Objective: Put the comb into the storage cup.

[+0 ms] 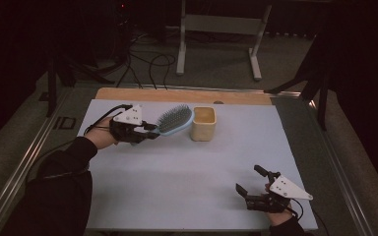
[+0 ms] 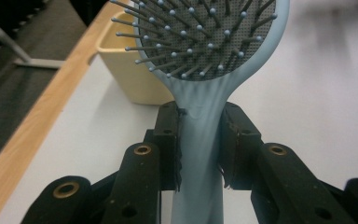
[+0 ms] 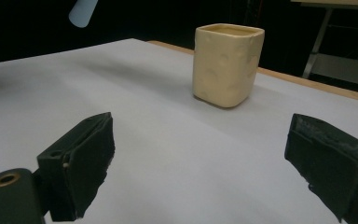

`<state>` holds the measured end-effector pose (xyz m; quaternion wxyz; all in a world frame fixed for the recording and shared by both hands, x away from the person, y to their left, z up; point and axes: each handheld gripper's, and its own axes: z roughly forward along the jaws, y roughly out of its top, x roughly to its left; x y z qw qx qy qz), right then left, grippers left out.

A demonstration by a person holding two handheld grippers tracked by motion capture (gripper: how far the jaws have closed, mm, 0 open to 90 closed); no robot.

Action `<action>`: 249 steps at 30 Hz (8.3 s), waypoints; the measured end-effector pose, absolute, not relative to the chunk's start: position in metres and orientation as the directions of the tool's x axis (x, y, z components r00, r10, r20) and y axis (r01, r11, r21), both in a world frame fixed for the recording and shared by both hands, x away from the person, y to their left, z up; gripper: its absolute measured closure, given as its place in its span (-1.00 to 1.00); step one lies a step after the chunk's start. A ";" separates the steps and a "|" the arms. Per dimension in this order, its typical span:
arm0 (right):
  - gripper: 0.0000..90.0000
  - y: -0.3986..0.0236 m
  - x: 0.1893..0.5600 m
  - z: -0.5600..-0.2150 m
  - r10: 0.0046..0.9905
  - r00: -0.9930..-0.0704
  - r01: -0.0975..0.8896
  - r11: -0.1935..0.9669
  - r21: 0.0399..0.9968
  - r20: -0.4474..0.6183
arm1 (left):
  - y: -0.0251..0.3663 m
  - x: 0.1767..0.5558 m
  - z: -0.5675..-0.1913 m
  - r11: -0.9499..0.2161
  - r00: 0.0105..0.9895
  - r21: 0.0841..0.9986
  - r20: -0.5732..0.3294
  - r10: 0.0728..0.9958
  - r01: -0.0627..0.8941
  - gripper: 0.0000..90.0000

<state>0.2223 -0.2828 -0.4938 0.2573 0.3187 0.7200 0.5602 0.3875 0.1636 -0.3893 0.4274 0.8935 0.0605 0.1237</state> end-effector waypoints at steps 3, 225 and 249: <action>-0.82 -0.283 0.222 -0.494 0.747 -0.664 0.174 0.167 0.970 -0.010 | 0.162 0.388 -0.388 -0.620 0.954 0.785 0.178 0.240 0.010 0.58; -0.82 -0.284 0.222 -0.493 0.731 -0.683 0.165 0.146 0.975 0.006 | -0.002 0.445 -0.454 -0.111 0.725 0.981 -0.040 0.687 0.160 -0.90; -0.82 -0.284 0.222 -0.493 0.735 -0.678 0.167 0.149 0.975 0.003 | 0.007 0.438 -0.429 -0.205 0.771 0.958 -0.026 0.636 0.202 -1.00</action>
